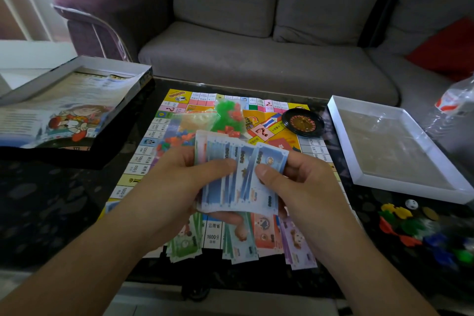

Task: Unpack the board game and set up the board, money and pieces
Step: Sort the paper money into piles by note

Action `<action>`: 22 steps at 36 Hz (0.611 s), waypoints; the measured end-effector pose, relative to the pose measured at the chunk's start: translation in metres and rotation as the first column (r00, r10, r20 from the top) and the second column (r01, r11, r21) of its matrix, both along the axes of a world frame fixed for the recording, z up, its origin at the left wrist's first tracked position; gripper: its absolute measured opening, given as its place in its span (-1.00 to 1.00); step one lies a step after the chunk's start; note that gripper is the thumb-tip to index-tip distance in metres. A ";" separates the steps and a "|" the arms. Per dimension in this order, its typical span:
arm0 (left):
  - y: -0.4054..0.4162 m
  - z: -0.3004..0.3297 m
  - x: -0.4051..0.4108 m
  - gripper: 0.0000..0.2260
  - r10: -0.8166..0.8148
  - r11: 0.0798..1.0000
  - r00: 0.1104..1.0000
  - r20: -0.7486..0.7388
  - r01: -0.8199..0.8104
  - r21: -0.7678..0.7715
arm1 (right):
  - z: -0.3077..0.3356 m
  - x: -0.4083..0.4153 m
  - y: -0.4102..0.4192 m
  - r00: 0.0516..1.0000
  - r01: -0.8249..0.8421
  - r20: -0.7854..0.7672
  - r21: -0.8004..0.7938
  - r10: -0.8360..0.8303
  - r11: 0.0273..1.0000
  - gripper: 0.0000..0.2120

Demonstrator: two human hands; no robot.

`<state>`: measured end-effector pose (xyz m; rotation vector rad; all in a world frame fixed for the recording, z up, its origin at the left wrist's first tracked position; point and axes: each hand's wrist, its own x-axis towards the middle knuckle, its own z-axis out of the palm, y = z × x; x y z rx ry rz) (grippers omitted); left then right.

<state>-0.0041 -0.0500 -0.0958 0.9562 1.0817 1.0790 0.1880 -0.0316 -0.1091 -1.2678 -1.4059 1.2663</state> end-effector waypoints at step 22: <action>0.000 0.003 -0.002 -0.66 0.046 0.999 0.997 0.057 -0.046 -0.001 | -0.001 0.003 0.000 1.000 -0.001 -0.022 -0.004 0.001 1.000 -0.82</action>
